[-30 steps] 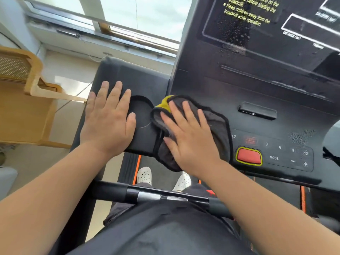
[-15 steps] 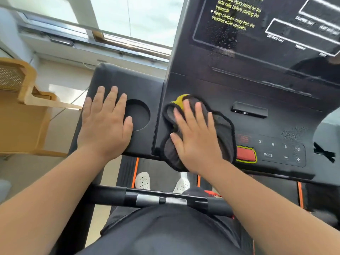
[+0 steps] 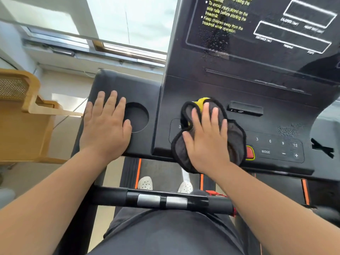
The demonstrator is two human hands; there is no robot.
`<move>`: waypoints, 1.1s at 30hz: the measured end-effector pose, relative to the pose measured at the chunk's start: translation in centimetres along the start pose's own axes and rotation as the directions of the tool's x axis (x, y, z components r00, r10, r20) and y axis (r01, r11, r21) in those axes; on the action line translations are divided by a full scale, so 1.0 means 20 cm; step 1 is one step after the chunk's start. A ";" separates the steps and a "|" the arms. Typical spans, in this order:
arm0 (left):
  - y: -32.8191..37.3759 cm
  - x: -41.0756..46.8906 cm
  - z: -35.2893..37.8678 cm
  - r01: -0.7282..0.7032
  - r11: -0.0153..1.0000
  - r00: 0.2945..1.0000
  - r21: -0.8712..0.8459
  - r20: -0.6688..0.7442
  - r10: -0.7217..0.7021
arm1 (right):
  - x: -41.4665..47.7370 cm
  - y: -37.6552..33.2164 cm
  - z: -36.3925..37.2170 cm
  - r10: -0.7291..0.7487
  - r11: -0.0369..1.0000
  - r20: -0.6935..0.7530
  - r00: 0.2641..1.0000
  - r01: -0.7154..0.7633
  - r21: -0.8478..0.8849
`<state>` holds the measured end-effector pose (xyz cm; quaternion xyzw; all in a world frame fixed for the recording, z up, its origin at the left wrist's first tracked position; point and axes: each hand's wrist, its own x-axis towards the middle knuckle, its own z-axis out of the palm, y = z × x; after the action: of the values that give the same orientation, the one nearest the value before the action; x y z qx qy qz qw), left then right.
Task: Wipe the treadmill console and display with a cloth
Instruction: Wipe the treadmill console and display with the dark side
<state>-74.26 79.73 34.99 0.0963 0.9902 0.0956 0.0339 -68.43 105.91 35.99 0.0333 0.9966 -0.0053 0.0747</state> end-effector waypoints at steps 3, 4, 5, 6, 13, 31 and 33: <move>0.00 0.00 0.00 0.002 1.000 1.000 0.016 0.000 -0.002 | -0.01 -0.23 0.03 -0.203 0.979 -0.019 0.979 0.204 0.021; 0.00 0.00 0.00 0.002 1.000 1.000 0.015 0.001 -0.002 | -0.02 -0.26 0.04 -0.258 0.966 -0.015 0.966 0.258 0.028; 0.00 0.01 0.00 0.003 1.000 1.000 0.011 0.000 -0.003 | -0.04 -0.26 0.04 -0.304 0.952 -0.009 0.953 0.304 0.030; 0.01 0.01 0.00 0.004 1.000 1.000 0.006 -0.001 -0.004 | -0.05 -0.23 0.04 -0.342 0.939 -0.002 0.940 0.342 0.031; 0.03 -0.02 -0.02 -0.036 0.981 0.985 -0.189 -0.170 0.003 | -0.06 0.23 0.01 0.011 0.998 0.058 0.998 -0.015 0.058; 0.55 0.01 0.06 -0.287 0.924 0.940 -0.251 -0.258 0.222 | -0.22 0.45 0.04 0.040 0.999 0.018 0.999 -0.041 0.035; 0.63 -0.01 0.08 -0.315 0.933 0.926 -0.172 -0.272 0.263 | -0.21 0.64 0.02 0.144 0.989 0.037 0.989 -0.146 0.036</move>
<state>-71.65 92.08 35.89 0.2252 0.9455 0.2161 -0.0925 -63.28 118.47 36.07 0.1071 0.9898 -0.0196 0.0914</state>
